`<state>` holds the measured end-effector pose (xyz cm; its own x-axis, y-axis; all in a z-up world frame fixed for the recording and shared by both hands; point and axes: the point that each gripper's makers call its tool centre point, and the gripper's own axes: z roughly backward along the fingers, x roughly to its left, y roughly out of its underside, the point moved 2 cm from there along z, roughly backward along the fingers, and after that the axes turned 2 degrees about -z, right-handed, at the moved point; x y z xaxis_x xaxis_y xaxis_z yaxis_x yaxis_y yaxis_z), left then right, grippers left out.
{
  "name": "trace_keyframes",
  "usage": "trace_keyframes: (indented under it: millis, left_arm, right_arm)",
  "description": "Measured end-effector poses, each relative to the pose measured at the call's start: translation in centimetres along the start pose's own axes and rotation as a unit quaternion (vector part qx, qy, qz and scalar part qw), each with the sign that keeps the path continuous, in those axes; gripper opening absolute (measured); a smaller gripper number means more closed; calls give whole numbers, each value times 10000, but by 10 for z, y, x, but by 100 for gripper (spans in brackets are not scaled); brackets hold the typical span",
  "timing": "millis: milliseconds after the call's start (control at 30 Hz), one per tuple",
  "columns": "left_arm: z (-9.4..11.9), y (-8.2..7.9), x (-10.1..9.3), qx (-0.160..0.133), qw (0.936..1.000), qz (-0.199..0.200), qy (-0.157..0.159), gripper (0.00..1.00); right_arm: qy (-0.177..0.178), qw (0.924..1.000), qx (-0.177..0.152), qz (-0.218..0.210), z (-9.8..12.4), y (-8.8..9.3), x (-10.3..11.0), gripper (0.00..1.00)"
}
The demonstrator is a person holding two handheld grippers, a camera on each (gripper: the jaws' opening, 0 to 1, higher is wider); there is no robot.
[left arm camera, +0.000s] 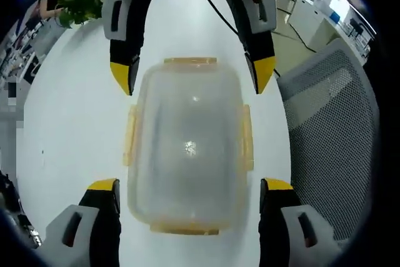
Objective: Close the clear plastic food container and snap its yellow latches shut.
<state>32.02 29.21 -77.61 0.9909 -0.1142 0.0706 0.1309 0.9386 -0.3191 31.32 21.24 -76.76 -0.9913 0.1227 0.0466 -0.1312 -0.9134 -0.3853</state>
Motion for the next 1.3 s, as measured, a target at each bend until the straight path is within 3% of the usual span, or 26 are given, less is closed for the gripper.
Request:
trace_keyframes:
  millis: [300,633,1000,1300]
  left_arm:
    - [-8,-1,-5,32,10000,-46,67,94]
    - [-10,0,3,89,9998,-191,-44,84]
    - [-10,1,3,148,9997,-176,-114,83]
    - [-11,2,3,188,9996,-184,-118,83]
  right_arm:
    - [-4,9999,159,60,-9,5,4,84]
    - [141,9991,328,220,-10,7,0,80]
    - [251,9994,213,-83,-11,4,2,79]
    - [269,9993,222,-97,-12,4,1,79]
